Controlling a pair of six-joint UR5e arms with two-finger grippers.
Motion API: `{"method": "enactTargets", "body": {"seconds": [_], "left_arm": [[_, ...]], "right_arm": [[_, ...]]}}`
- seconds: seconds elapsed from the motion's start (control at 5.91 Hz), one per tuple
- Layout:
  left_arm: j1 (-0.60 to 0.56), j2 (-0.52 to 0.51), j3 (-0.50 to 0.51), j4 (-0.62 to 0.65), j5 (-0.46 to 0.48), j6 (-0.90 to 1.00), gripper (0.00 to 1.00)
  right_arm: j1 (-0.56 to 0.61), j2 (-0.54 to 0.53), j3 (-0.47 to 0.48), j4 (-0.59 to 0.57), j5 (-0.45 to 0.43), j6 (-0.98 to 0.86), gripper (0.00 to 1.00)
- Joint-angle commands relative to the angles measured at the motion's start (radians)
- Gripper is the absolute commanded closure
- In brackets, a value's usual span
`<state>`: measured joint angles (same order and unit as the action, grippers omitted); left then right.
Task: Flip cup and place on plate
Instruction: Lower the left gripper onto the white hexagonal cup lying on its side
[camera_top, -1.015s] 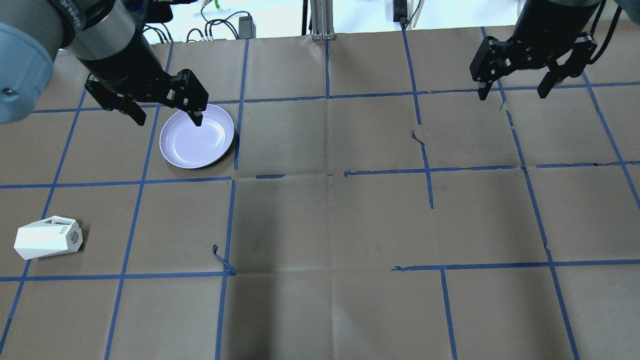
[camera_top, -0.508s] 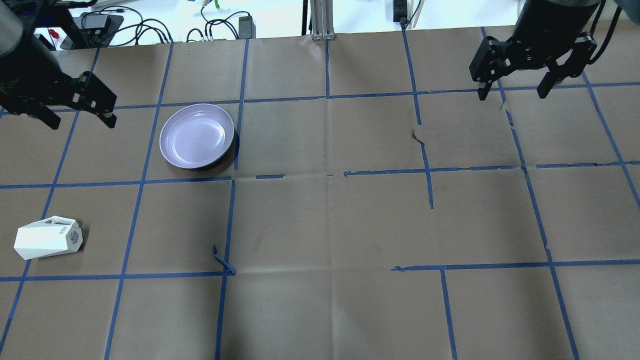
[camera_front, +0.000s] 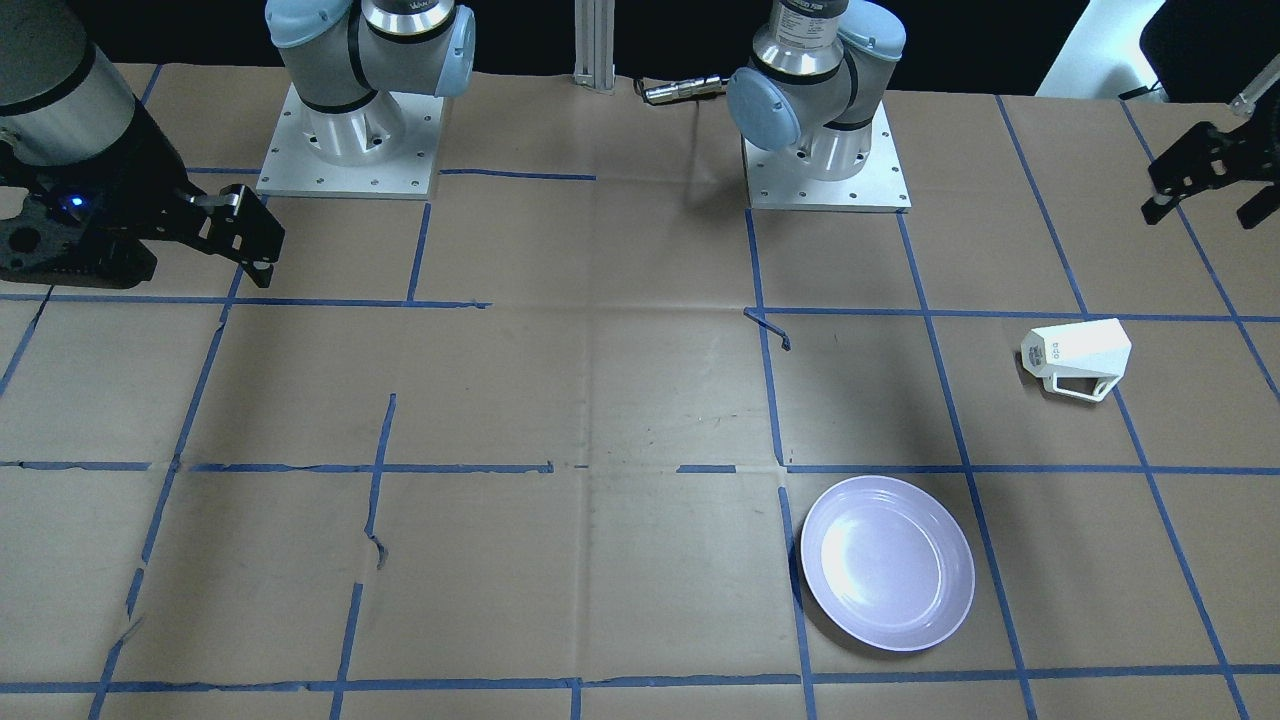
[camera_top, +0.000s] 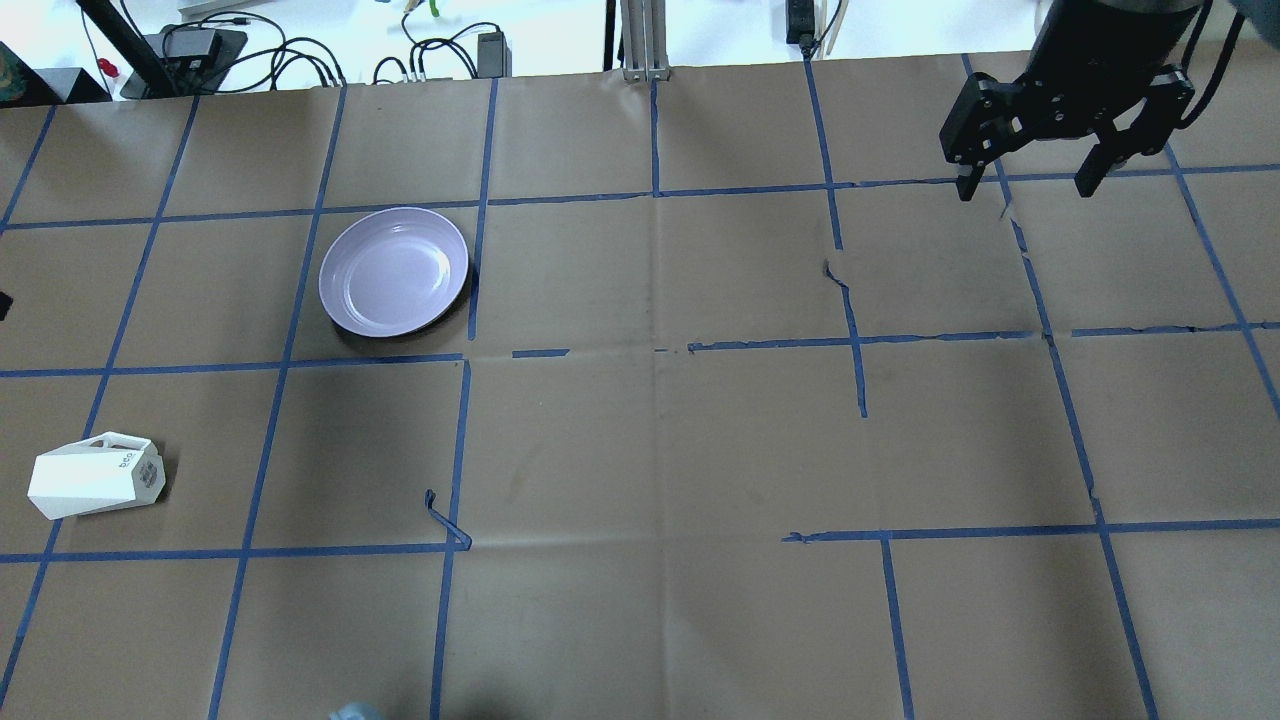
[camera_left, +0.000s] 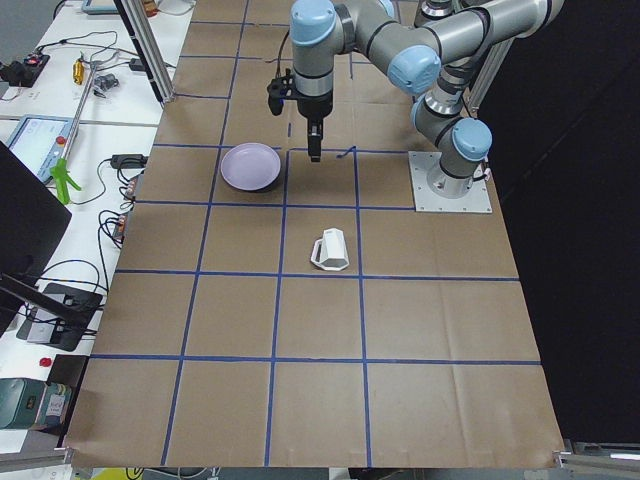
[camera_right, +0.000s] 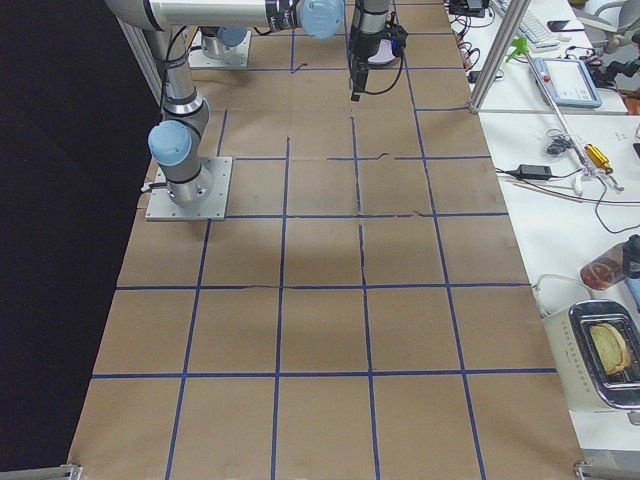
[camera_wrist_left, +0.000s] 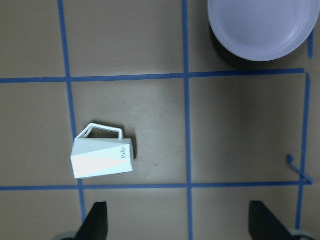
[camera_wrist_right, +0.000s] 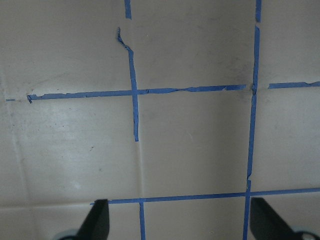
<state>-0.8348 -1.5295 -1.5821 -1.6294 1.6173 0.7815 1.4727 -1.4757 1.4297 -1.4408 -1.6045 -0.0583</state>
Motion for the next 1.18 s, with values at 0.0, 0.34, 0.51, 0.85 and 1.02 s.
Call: {"method": "enactTargets", "body": {"seconds": [0.0,0.34,0.51,0.85,1.02], "left_arm": [[0.269,-0.061,0.011,0.013,-0.004,0.358,0.01],[0.354,-0.156,0.034,0.025,-0.023,0.461,0.01],[0.358,-0.184,0.034,0.023,-0.104,0.464,0.01],[0.42,-0.356,0.036,-0.007,-0.294,0.52,0.01],[0.433,-0.43,0.036,-0.083,-0.377,0.522,0.01]], "right_arm": [[0.001,0.0,0.0,-0.001,0.0,0.0,0.0],[0.0,0.0,0.0,-0.001,0.0,0.0,0.0],[0.0,0.0,0.0,-0.001,0.0,0.0,0.0],[0.0,0.0,0.0,-0.001,0.0,0.0,0.0],[0.0,0.0,0.0,-0.001,0.0,0.0,0.0]]}}
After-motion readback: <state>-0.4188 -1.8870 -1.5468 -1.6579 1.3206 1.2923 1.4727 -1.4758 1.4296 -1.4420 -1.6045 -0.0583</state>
